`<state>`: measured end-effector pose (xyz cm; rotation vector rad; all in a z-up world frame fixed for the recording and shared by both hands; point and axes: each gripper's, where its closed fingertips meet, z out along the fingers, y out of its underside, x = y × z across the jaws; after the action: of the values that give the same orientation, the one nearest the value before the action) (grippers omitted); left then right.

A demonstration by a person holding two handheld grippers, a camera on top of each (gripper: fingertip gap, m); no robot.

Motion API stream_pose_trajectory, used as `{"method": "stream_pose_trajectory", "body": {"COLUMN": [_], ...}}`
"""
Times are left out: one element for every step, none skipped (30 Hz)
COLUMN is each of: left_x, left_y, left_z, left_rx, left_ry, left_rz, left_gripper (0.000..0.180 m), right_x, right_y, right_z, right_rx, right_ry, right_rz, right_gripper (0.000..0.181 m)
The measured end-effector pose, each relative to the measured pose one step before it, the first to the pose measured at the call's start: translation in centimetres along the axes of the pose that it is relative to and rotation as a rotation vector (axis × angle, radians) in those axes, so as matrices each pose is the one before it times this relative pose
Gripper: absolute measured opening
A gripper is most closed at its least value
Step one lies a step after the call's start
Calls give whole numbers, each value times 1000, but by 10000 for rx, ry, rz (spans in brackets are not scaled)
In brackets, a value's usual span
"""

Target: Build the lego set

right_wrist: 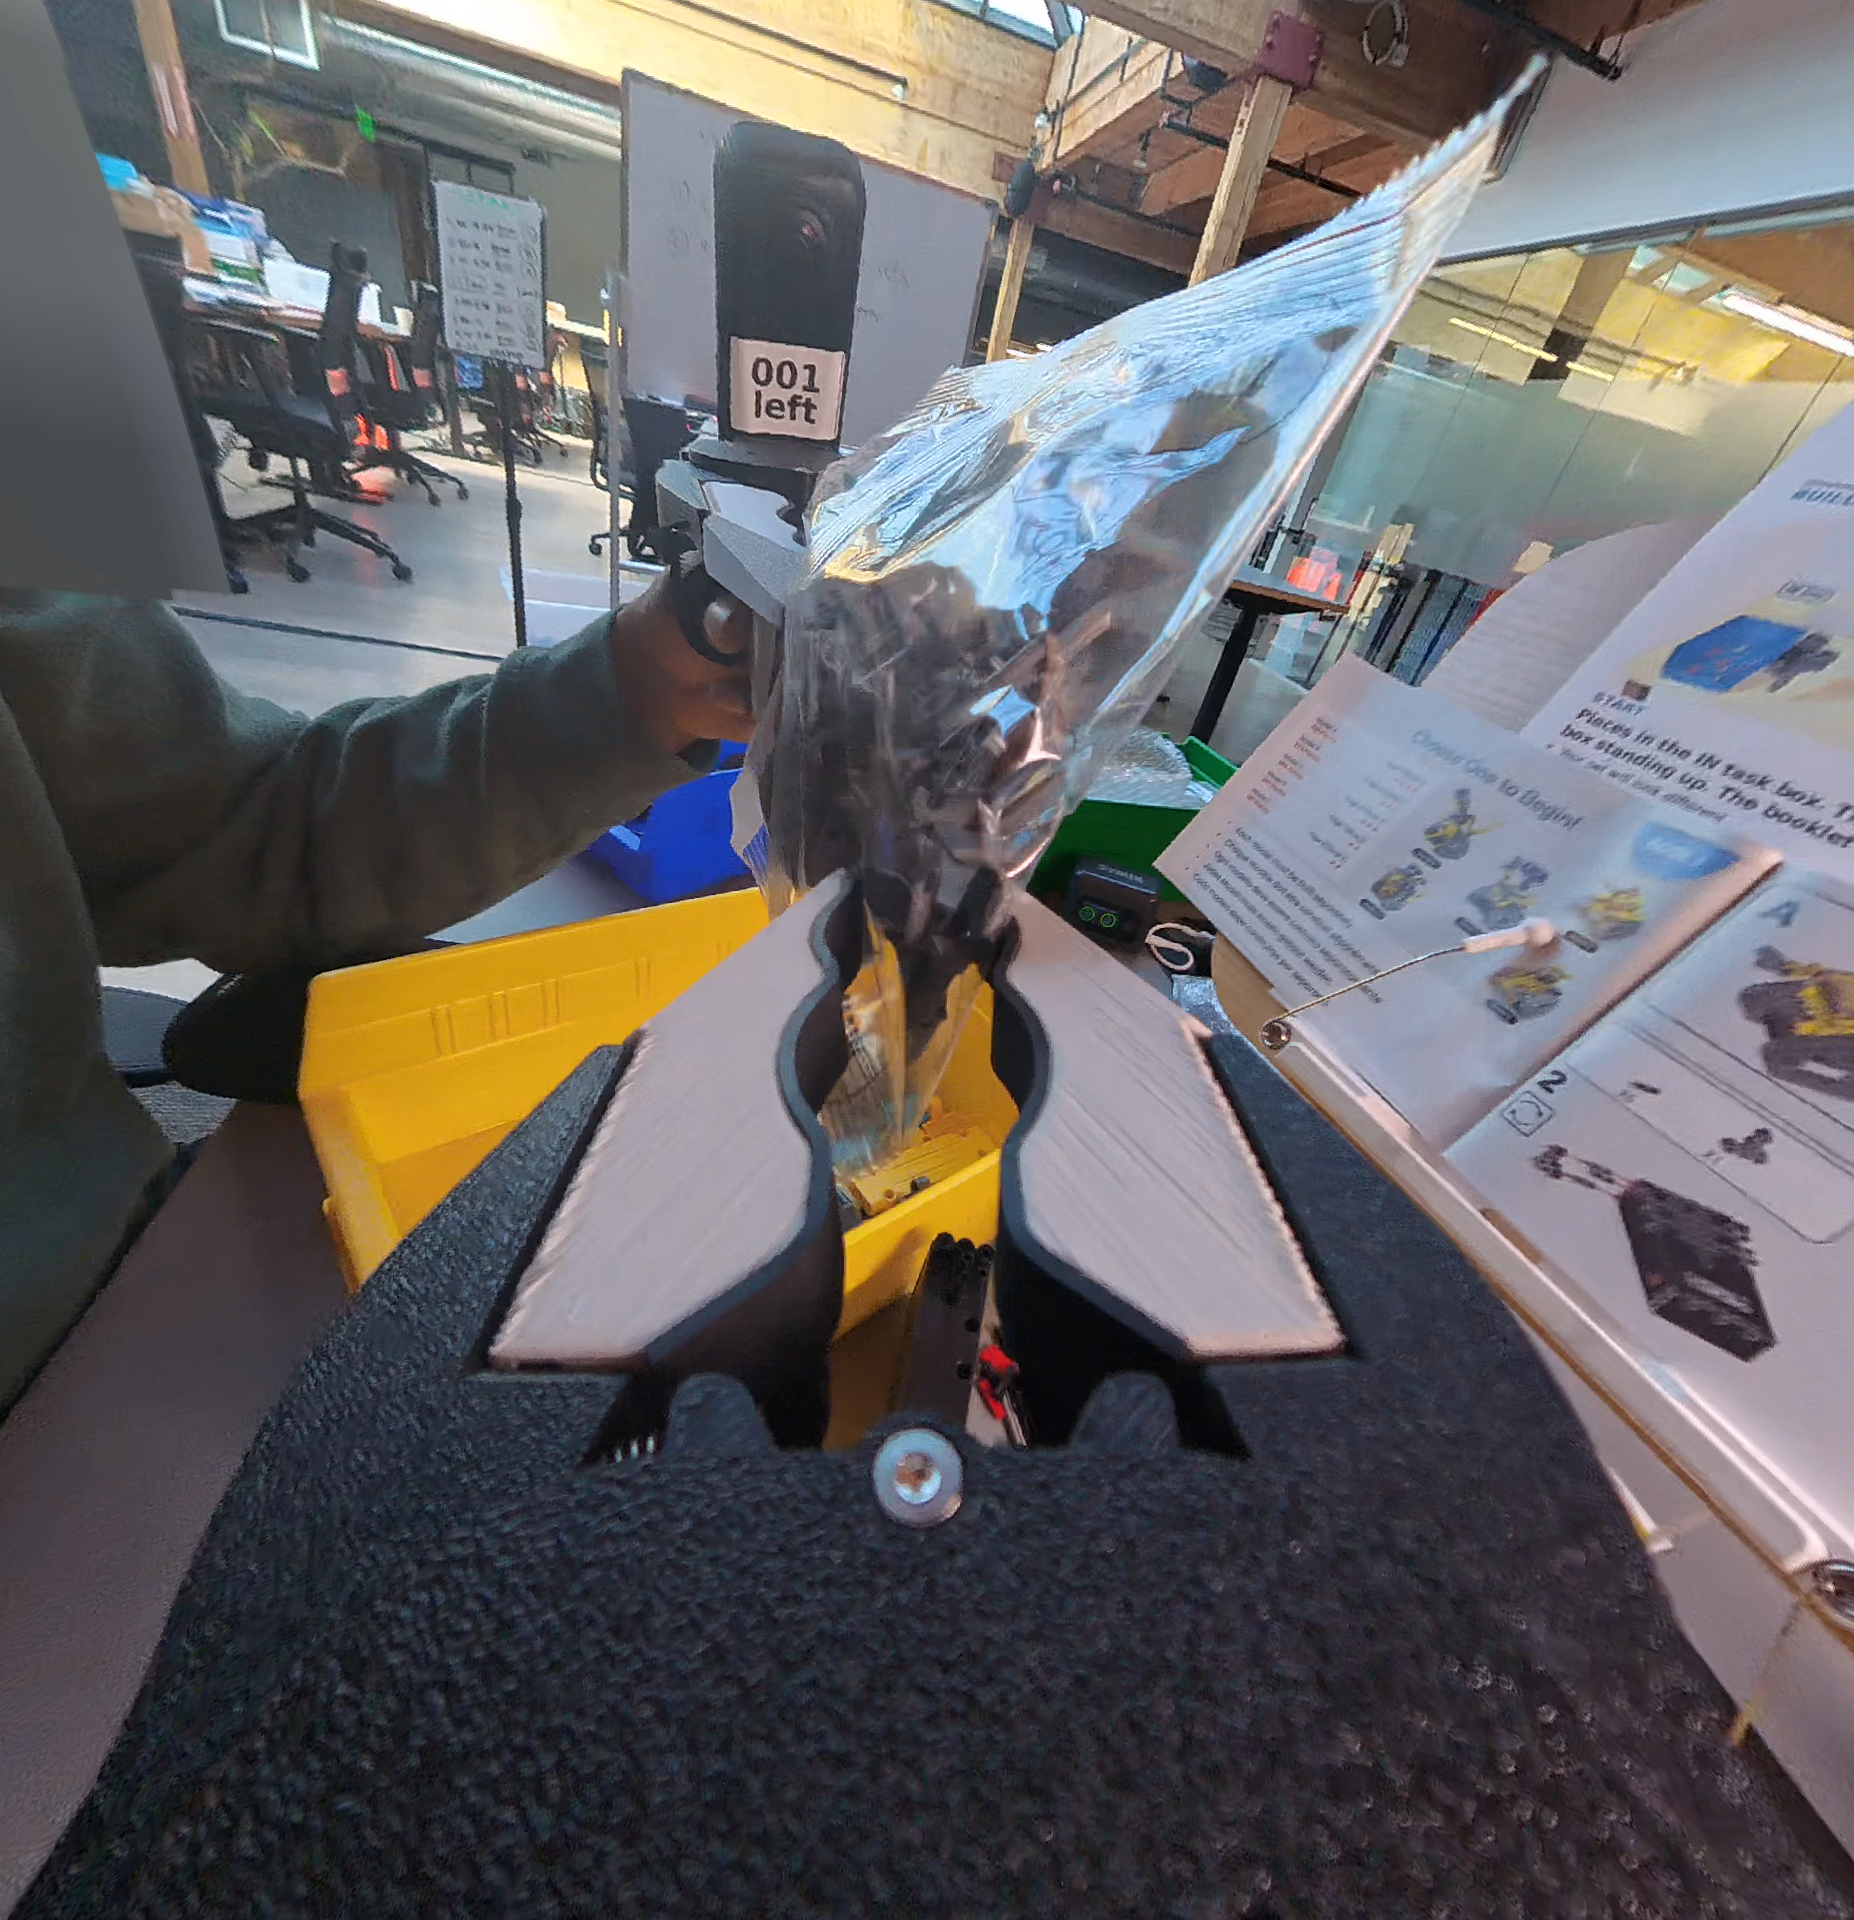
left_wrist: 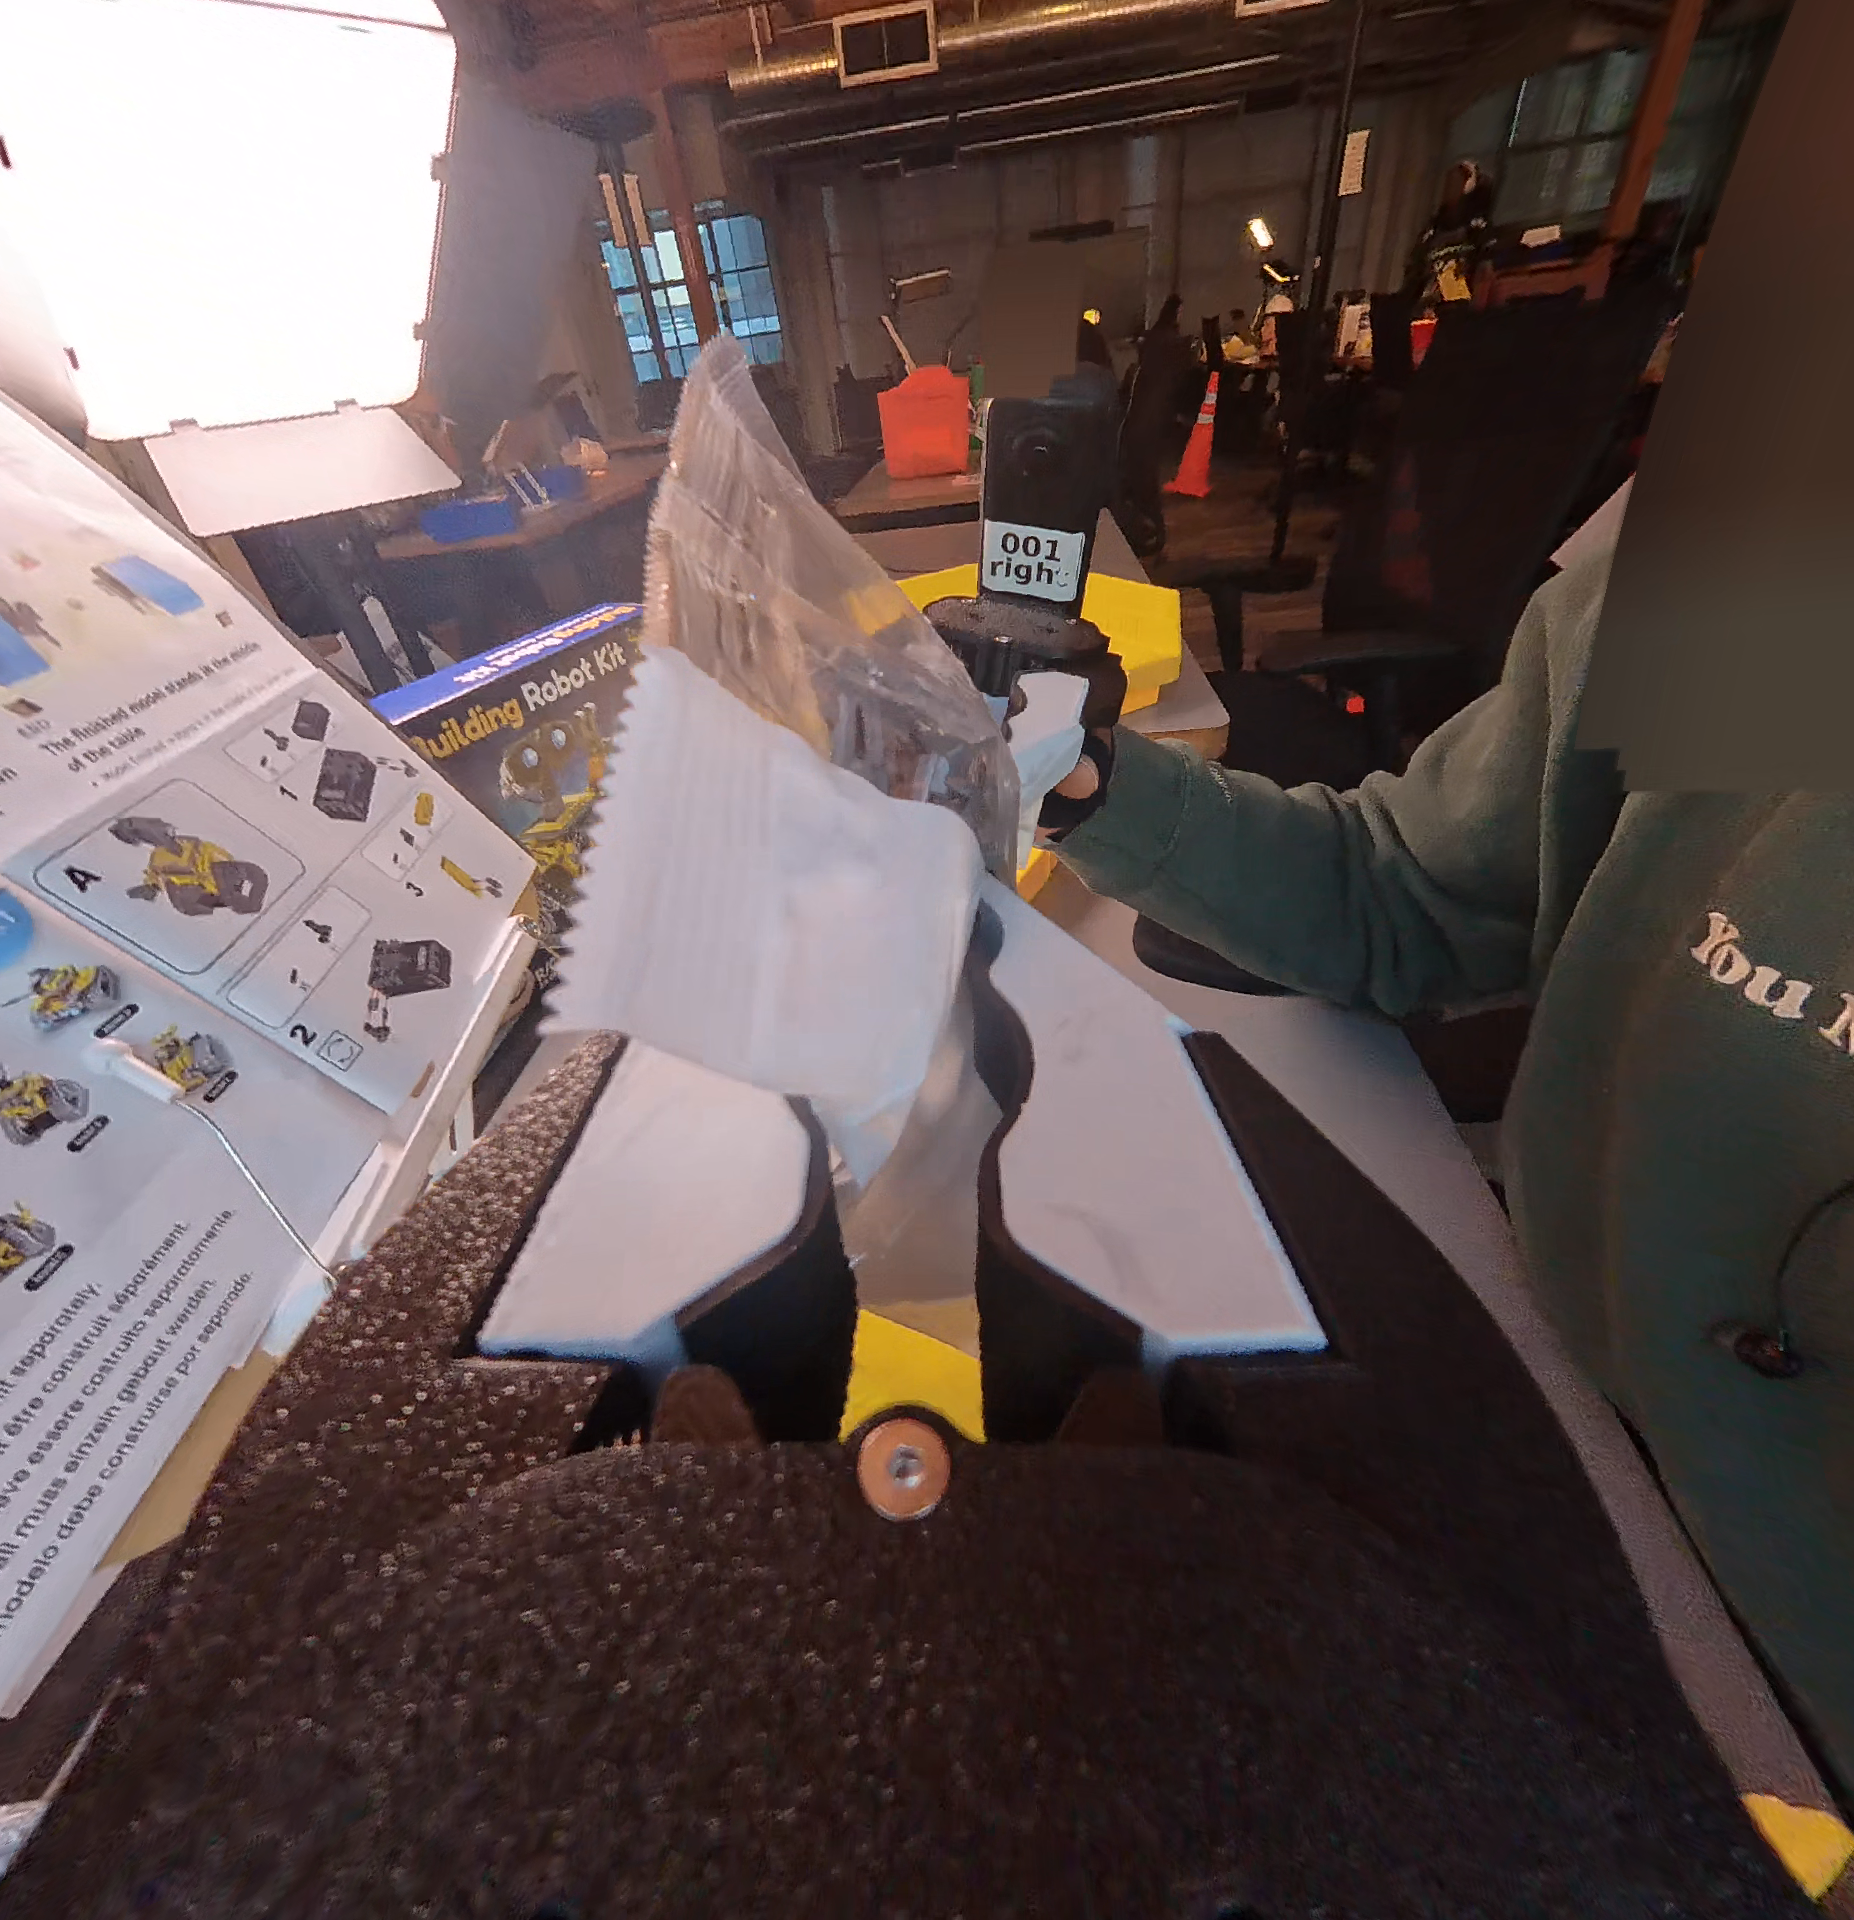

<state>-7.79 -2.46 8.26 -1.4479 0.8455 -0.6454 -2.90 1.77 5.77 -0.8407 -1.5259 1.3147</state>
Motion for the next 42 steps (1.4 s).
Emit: {"method": "stream_pose_trajectory", "body": {"left_x": [74, 163, 227, 226, 152, 177, 316, 373, 206, -34, -185, -195, -158, -118, -154, -293, -399, -370, -239, -95, -57, -71, -47, -13, 78, 74, 39, 27, -12, -99, -119, -91, -88, -120, -113, -74, -52, -29, -21, 17, 53, 36], "left_y": [-53, 86, 270, 421, 429, 345, 229, 165, 119, 63, 51, 3, -79, -112, -60, -42, -69, -96, -99, -11, 66, 107, 112, 94, 43, 2, -19, -19, 39, 61, 69, 122, 119, 107, 60, -19, -42, -53, -43, -74, -77, -102], "left_z": [33, 76, 125, 189, 219, 223, 198, 187, 78, -65, -93, -54, -48, -33, -37, -83, -159, -206, -218, -168, -119, -80, -46, -22, -9, -17, -23, -2, 11, 11, 34, 66, 40, 42, 21, 13, -4, -1, -14, -22, -29, -55], "left_rx": [90, 90, 31, -62, -108, -92, -31, 8, 21, 30, 8, 30, 89, 104, 76, 65, 89, 112, 99, 40, -9, -15, -12, -6, 11, 29, 36, 28, -10, -33, -50, -89, -86, -63, -23, 34, 65, 69, 78, 95, 105, 118], "left_ry": [3, 28, 73, 77, 32, 37, 106, 150, 80, -38, -109, -115, -83, -40, -48, -132, -183, -136, -22, 84, 101, 76, 67, 90, 142, 134, 100, 83, 43, -36, -61, -29, -22, -30, -18, 17, 35, 45, 75, 115, 143, 140], "left_rz": [159, 161, 182, 188, 173, 181, 191, 125, 50, 8, -26, -62, -105, -145, -163, -154, -165, -226, -326, -398, -391, -320, -272, -273, -262, -236, -210, -184, -140, -72, -60, -116, -150, -175, -213, -229, -202, -163, -140, -130, -106, -96], "left_gripper": [17, 17, 17, 17, 17, 17, 18, 18, 18, 18, 18, 18, 19, 19, 20, 23, 27, 30, 36, 41, 44, 46, 47, 47, 47, 47, 46, 44, 38, 30, 26, 23, 20, 18, 17, 17, 17, 16, 16, 16, 16, 16], "right_x": [-78, -164, -190, -123, -144, -314, -412, -366, -344, -159, 109, 64, 35, 111, 158, 251, 357, 373, 409, 324, 127, 75, 178, 107, 126, 96, -16, -22, -9, 48, 120, 145, 162, 168, 183, 104, 38, 48, 0, -73, -155, -260], "right_y": [-168, -47, 102, 192, 262, 325, 248, 151, 99, 34, 7, -13, -167, -218, -107, -56, -107, -191, -243, -226, -195, -142, -88, -46, -60, -85, -103, -91, -37, -40, -34, -20, 5, 31, 55, 13, -4, -12, -20, -28, -55, -61], "right_z": [-142, -44, 28, 124, 200, 279, 289, 272, 187, 61, 63, 70, 6, -39, -63, -64, -81, -74, -65, -1, 27, 50, 67, 74, 40, 15, -4, 1, 0, -2, -2, -14, -40, -22, -25, -37, -9, -11, -11, 10, 0, -13], "right_rx": [117, 94, 33, -9, -67, -124, -83, -8, 24, 39, 0, -14, 106, 155, 108, 98, 138, 195, 241, 232, 229, 197, 160, 105, 112, 106, 114, 96, 57, 80, 81, 72, 53, 33, 19, 38, 35, 33, 22, 18, 19, 2], "right_ry": [-75, -141, -153, -92, -95, -174, -205, -134, -99, 17, 143, 62, 23, 34, -10, -2, 22, 5, 34, -8, -111, -106, -16, -45, -27, -34, -108, -101, -86, -50, -24, -30, -38, -36, -21, -59, -77, -31, -21, -44, -65, -108], "right_rz": [-2, 132, 164, 119, 51, 1, -49, -133, -224, -235, -121, -29, 3, 84, 230, 381, 538, 639, 670, 657, 586, 484, 454, 434, 393, 386, 338, 307, 276, 251, 256, 276, 237, 213, 202, 188, 171, 84, -8, -58, -121, -185], "right_gripper": [22, 23, 28, 36, 42, 48, 47, 36, 25, 21, 19, 18, 17, 15, 14, 14, 14, 14, 14, 14, 14, 14, 14, 14, 14, 14, 14, 14, 14, 13, 13, 13, 13, 13, 13, 13, 13, 12, 13, 14, 14, 17]}}
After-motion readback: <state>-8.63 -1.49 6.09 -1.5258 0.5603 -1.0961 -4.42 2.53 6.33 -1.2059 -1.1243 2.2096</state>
